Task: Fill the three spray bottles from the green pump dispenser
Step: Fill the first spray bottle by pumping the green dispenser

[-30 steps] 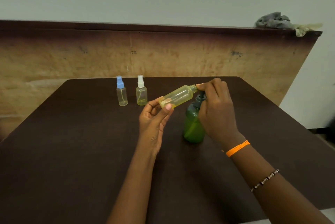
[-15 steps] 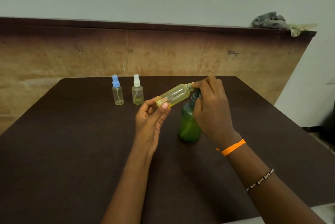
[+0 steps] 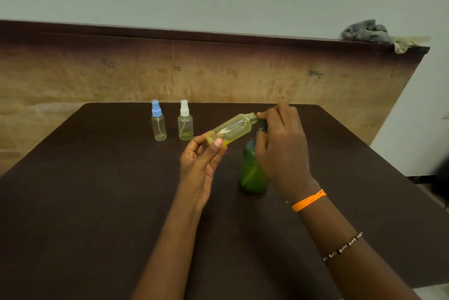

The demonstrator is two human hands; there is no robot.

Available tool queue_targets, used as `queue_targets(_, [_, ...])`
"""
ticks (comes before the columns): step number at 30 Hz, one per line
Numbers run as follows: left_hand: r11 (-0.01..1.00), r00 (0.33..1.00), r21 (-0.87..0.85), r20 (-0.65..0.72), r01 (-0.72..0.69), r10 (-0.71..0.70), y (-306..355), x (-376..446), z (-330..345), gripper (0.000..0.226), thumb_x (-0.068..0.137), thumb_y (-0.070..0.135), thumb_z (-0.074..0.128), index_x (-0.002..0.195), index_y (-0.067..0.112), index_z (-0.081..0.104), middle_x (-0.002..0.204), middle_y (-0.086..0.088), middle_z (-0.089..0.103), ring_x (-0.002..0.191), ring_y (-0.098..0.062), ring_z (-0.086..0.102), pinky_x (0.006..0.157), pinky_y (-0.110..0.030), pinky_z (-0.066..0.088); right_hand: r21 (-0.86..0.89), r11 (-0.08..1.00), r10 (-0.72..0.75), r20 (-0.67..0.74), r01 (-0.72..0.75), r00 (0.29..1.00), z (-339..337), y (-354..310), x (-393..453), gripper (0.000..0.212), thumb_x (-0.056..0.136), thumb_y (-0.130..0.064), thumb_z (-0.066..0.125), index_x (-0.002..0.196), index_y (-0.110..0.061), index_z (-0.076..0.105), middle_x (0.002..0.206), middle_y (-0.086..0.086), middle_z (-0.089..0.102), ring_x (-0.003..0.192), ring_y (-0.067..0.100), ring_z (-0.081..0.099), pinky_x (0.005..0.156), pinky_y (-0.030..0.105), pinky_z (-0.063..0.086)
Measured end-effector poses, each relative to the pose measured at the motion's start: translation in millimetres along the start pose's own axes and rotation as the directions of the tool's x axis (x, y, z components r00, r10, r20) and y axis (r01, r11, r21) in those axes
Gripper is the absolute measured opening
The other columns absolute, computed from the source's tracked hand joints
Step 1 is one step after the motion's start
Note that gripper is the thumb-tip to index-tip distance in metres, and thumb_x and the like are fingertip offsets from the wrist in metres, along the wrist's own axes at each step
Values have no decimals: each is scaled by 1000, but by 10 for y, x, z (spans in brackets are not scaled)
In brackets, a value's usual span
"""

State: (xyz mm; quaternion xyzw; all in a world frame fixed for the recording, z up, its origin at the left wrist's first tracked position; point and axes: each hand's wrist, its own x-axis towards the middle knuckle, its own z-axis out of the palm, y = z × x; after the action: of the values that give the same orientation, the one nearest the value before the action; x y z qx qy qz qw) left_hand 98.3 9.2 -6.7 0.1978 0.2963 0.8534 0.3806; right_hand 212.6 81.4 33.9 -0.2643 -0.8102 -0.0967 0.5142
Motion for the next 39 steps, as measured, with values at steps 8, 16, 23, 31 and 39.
queue_targets(8, [1000,1000,16,6,15,-15,-17,-11,-18,31,66,8,66,96,7,59,96,-6,69,91,-13,68,74,-20,55,-1,1000,1,-14,-1,1000,59,16,-89,31,71,-2,39,91,5,62,85,17,55,76,27,46,63,40,47])
queue_targets(16, [1000,1000,22,19,-3,3,-33,4,1,29,66,8,66,94,7,58,95,-5,69,89,-12,68,72,-20,55,46,999,-13,-12,14,1000,25,61,35,28,74,-3,35,84,3,60,84,18,54,78,27,45,64,40,47])
queue_targets(23, [1000,1000,12,7,3,-3,-32,-2,-6,30,65,9,66,94,8,58,96,-6,69,87,-12,69,72,-19,55,29,999,-18,-49,19,999,71,49,-49,28,75,4,35,83,5,62,80,18,54,73,28,45,60,43,47])
queue_targets(31, [1000,1000,2,12,8,-8,-37,9,-12,31,66,9,66,95,7,58,95,-5,69,89,-12,68,73,-20,55,37,999,11,-100,-7,995,110,52,-30,26,79,5,37,84,5,63,80,17,54,74,23,42,61,38,44])
queue_targets(39, [1000,1000,-12,4,22,-22,-20,-29,7,31,66,9,66,96,6,57,93,-4,70,89,-12,68,74,-20,55,31,999,-21,-46,23,999,44,49,37,28,72,2,35,83,3,61,83,18,55,76,27,45,64,38,45])
